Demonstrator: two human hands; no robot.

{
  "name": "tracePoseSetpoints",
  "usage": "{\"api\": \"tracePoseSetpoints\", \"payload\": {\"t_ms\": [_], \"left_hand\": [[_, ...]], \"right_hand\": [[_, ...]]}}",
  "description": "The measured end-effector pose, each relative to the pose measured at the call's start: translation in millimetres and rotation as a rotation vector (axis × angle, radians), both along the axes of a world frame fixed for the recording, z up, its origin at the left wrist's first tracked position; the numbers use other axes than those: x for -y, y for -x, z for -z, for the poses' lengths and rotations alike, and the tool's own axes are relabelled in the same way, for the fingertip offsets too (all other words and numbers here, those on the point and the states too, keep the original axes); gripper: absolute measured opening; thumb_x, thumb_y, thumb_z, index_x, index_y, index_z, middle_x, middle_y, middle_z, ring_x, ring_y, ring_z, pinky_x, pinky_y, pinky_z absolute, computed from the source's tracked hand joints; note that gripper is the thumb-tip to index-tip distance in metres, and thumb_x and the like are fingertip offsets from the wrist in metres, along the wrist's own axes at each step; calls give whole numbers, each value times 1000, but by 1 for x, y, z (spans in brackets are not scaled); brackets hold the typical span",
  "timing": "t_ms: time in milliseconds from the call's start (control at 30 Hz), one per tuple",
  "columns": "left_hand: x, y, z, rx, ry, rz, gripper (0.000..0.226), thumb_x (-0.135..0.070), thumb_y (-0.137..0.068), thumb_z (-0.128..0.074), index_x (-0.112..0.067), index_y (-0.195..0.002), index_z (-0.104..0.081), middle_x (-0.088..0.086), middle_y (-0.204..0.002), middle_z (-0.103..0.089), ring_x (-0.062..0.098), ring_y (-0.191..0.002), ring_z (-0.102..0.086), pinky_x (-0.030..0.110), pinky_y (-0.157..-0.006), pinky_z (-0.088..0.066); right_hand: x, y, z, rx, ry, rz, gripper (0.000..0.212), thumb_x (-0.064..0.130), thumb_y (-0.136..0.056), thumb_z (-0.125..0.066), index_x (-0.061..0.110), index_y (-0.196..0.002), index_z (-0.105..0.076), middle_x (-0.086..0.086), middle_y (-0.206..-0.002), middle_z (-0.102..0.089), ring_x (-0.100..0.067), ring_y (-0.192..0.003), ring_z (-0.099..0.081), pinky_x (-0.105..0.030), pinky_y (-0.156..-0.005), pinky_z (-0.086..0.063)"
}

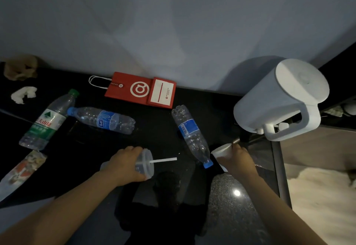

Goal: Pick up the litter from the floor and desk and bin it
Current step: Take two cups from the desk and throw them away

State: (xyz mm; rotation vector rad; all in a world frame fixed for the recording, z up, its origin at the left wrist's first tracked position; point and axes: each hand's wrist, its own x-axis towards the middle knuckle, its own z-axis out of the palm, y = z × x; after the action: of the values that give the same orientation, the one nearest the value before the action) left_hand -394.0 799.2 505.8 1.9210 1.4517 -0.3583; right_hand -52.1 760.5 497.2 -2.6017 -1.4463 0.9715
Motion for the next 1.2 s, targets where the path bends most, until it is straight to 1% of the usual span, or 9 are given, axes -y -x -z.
{"api": "tracePoseSetpoints", "payload": {"t_ms": [100, 200, 333, 500, 633, 733, 833, 933, 1200], "left_hand": [[0, 3, 2, 25, 2, -61, 83, -59, -62, -75, -30, -131, -38, -7, -122, -45, 11, -108, -46, 31, -93, -46], [2, 7, 4, 56, 0, -110, 87, -58, -62, -76, -30, -134, -37, -5, -123, -43, 12, -109, -45, 30, -93, -46], [5, 10, 6, 64, -25, -157, 85, -58, -63, -76, -28, -133, -39, -4, -119, -43, 13, -106, -46, 28, -90, -46], [11, 15, 12, 96, -49, -265, 82, -58, -61, -75, -27, -130, -41, -5, -110, -41, 13, -102, -46, 24, -83, -42], [14, 19, 16, 133, -23, -325, 88, -62, -59, -74, -29, -132, -38, -6, -112, -40, 12, -103, -47, 26, -86, -44], [14, 21, 18, 137, 3, -340, 89, -63, -59, -73, -29, -132, -36, -5, -114, -40, 12, -103, -47, 27, -87, -45], [15, 21, 19, 140, 15, -351, 88, -63, -59, -72, -30, -132, -37, -5, -115, -41, 12, -103, -48, 29, -89, -47], [16, 23, 19, 150, 7, -370, 87, -63, -59, -73, -28, -131, -39, -4, -115, -42, 12, -103, -49, 30, -90, -48], [16, 26, 13, 127, 10, -412, 83, -62, -55, -75, -26, -123, -43, -3, -113, -42, 14, -102, -49, 34, -90, -50]], "right_hand": [[-6, 4, -8, -22, -99, 91, 57, 34, -76, -74, 4, -119, -49, -17, -116, -51, -29, -97, -53, -35, -80, -48], [-13, 12, -19, -59, -242, 79, 58, 39, -75, -76, 6, -117, -52, -10, -112, -49, -20, -87, -51, -34, -74, -47], [-26, 36, -27, -160, -288, -11, 66, 47, -74, -74, 13, -126, -51, -3, -116, -48, -16, -98, -52, -33, -80, -52], [-43, 72, -18, -203, -228, -58, 72, 46, -71, -76, 19, -129, -44, -2, -123, -46, -10, -95, -45, -30, -78, -46], [-50, 88, -9, -326, -161, 19, 83, 41, -67, -81, 28, -133, -34, 1, -124, -48, -16, -105, -51, -41, -84, -55], [-54, 94, -3, -330, -144, -7, 89, 38, -64, -84, 29, -136, -32, 0, -127, -50, -19, -112, -52, -45, -90, -54], [-54, 96, 1, -376, -149, 22, 89, 38, -65, -84, 29, -136, -32, 2, -125, -49, -16, -107, -51, -34, -79, -54], [-53, 96, 1, -428, -156, 37, 86, 39, -65, -84, 29, -134, -33, 6, -118, -47, -12, -99, -49, -17, -59, -42], [-41, 83, -6, -346, -309, -6, 73, 43, -62, -83, 29, -121, -45, 11, -115, -41, -5, -98, -45, -11, -62, -33]]}}
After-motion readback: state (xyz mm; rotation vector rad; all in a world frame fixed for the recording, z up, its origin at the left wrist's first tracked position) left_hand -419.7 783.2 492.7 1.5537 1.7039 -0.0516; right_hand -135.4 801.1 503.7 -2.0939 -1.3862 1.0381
